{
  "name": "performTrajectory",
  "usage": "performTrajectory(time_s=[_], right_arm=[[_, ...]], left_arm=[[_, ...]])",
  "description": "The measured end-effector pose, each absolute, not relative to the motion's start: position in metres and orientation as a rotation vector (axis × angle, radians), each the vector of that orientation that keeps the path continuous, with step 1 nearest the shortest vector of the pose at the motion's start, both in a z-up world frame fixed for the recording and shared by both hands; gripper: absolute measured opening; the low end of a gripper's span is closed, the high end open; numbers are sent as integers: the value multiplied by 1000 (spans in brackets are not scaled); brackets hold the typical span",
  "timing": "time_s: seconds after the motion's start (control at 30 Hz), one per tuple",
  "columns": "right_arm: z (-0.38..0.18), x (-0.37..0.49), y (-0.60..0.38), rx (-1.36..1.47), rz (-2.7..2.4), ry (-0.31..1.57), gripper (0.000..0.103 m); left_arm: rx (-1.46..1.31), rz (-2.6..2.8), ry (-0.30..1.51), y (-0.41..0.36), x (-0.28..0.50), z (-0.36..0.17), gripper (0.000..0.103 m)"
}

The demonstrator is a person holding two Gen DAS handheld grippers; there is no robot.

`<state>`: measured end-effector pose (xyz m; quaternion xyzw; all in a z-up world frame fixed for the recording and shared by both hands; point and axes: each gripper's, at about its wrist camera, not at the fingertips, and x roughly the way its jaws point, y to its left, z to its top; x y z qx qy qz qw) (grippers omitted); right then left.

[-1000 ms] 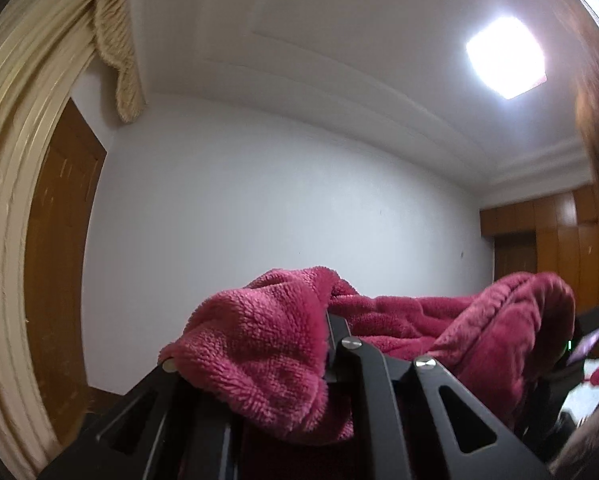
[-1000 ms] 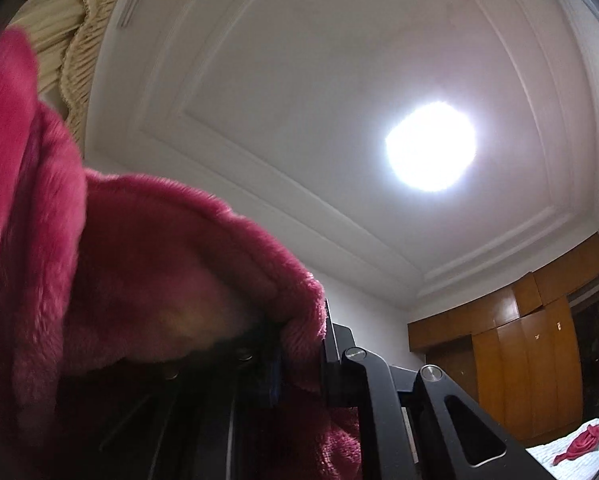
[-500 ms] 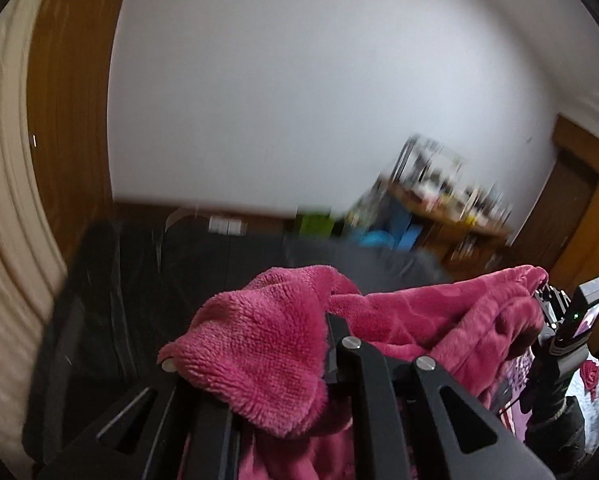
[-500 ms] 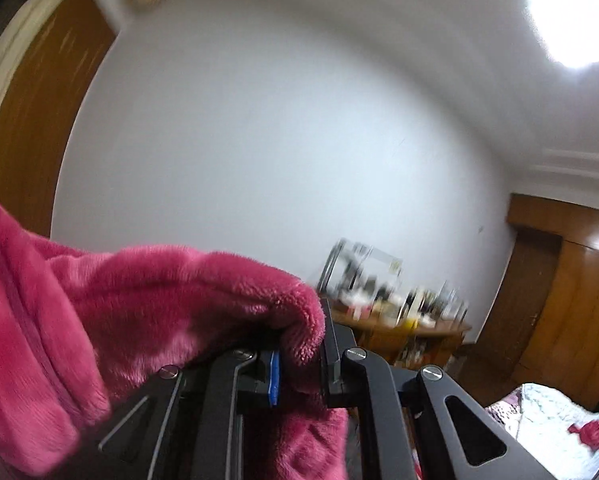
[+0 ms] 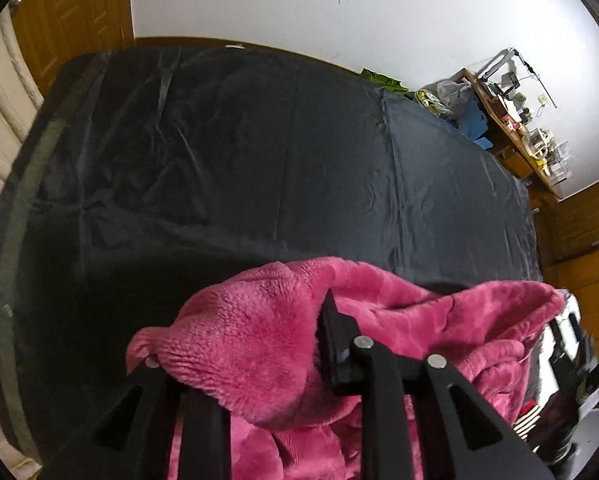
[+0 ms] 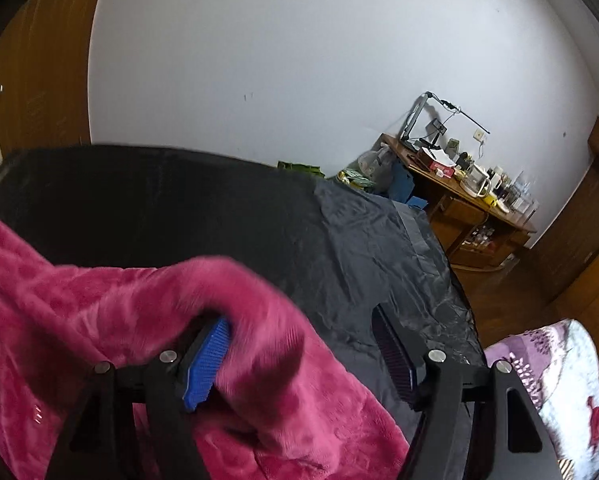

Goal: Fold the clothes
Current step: 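Lift the jacket high with both grippers and shake it out, then lower the jacket onto the bed with both grippers, collar away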

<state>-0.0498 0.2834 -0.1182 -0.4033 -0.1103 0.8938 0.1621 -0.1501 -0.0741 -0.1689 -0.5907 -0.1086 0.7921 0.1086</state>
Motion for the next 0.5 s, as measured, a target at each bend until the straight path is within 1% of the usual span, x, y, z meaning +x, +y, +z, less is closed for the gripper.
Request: performTrajectory(time_s=[0.07,0.1,0.17,0.2,0.23,0.33,0.5], right_arm=[[-134,-43,279,-1176,2518,-288,73],[-138,-43,283,-1201,2503,-239,73],[-143,-65,307,-1245,2492,-129,73],[-144,-62,305,-1261,2501,-103,73],[-142,-58,296,-1276,2515,-110,73],[-138,-50,276,-1315,2568,-169,73],[-159,-52,255,-1395,2650,-127,73]], left_arm=[[-1748,2308,-320,-75,-162,-173,26],[-1756,2295,-315,-72,-167,-173,27],[-1775,2270,-282,-66,-176,-176,32],[-1783,2257,-245,-65,-177,-178,36],[-1794,2247,-219,-65,-181,-185,39],[-1830,2220,-188,-67,-175,-189,45],[-1847,2230,-244,-89,-149,-188,56]])
